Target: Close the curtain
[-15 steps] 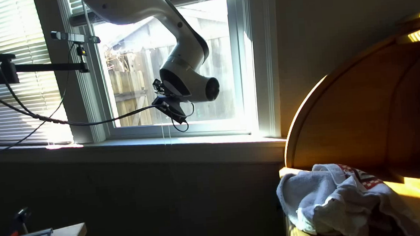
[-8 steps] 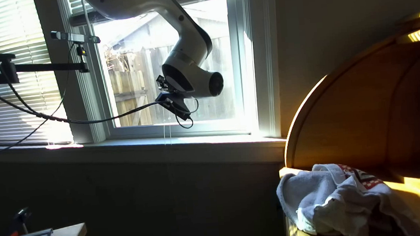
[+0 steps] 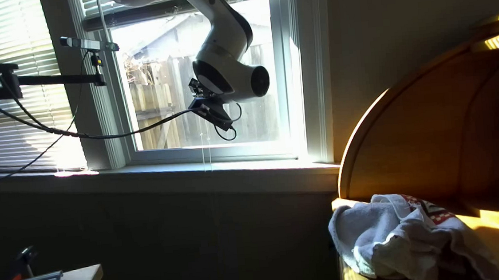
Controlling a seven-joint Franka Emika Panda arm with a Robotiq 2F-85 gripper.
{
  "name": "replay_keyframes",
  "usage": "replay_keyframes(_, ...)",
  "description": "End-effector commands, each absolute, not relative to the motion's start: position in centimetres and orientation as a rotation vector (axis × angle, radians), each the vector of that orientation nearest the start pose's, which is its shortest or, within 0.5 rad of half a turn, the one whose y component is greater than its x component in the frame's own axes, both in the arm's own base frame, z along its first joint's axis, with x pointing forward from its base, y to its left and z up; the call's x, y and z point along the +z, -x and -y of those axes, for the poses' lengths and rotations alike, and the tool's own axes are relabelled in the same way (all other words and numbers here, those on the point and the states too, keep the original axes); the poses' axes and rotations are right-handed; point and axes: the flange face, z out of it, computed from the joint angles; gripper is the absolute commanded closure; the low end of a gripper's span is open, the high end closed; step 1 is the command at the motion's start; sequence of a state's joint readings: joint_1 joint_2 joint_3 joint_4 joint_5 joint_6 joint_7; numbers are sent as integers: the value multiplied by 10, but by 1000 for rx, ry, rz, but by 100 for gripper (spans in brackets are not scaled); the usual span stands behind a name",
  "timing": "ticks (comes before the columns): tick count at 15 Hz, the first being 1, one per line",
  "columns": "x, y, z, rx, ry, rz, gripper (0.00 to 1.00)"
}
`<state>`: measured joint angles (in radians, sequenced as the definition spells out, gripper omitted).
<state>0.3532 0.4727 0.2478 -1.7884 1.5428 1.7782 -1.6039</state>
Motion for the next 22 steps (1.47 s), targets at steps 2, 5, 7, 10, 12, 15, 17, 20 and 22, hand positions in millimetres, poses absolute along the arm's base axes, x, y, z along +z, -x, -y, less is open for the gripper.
replay_keyframes(2, 353, -497, -416, -402, 1376, 969, 60)
replay_keyframes(5, 363, -500, -402, -446, 1482, 948, 38)
replay_keyframes(7, 375, -499, -391, -453, 1530, 960, 26)
replay_keyframes(10, 397, -492, -378, -465, 1546, 973, 3)
replay_keyframes(12, 406, -487, -370, -433, 1562, 1014, 0)
replay_keyframes(15, 409, -478, -357, -306, 1645, 1101, 0)
replay_keyframes(17, 411, -475, -347, -247, 1716, 1150, 0)
replay_keyframes(20, 420, -477, -332, -243, 1849, 1181, 0)
replay_keyframes(22, 427, -484, -322, -302, 1957, 1150, 0)
